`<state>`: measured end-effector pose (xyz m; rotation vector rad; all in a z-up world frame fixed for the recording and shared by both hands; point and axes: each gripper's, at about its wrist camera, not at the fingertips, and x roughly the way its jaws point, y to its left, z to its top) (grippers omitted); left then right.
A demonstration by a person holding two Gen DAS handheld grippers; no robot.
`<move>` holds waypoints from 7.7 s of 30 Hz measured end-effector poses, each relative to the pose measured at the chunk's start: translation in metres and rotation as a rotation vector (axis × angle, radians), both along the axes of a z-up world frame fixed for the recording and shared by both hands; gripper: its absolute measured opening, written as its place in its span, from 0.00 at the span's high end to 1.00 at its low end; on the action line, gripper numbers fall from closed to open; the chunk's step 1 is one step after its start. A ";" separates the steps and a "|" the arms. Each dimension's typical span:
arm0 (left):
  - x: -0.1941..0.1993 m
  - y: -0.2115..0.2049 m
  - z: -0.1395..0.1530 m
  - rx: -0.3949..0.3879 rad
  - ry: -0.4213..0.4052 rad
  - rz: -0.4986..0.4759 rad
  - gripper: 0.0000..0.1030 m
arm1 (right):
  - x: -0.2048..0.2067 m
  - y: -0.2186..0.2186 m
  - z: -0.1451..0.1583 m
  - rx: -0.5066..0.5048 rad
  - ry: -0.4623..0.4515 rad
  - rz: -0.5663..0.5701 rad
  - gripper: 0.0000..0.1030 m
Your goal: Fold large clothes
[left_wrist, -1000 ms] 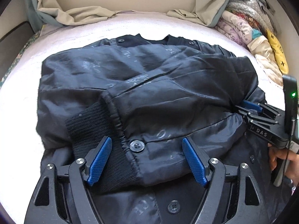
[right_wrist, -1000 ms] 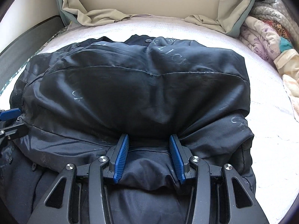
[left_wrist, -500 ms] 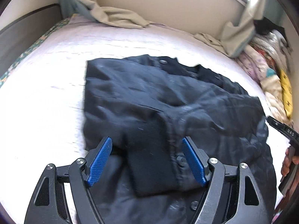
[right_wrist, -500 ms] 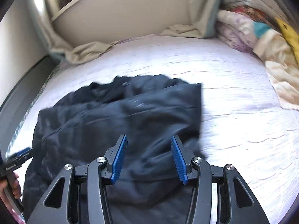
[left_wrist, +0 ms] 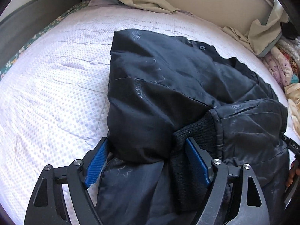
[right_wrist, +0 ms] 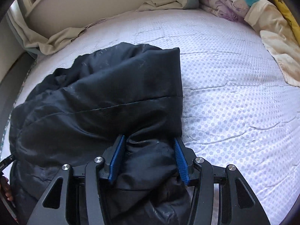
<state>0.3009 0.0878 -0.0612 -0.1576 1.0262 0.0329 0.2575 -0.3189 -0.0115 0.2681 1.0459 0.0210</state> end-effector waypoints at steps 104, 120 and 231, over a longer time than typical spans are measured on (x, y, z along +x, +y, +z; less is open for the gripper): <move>-0.305 0.085 0.056 -0.748 0.171 -0.225 0.80 | -0.343 -0.050 0.089 0.794 0.072 0.166 0.92; -0.147 0.074 0.108 -0.718 0.034 -0.195 0.80 | -0.185 -0.029 0.148 0.670 -0.036 0.172 0.93; -0.014 0.027 0.041 -0.118 0.015 -0.117 0.55 | -0.043 0.024 0.077 -0.142 -0.035 0.171 0.83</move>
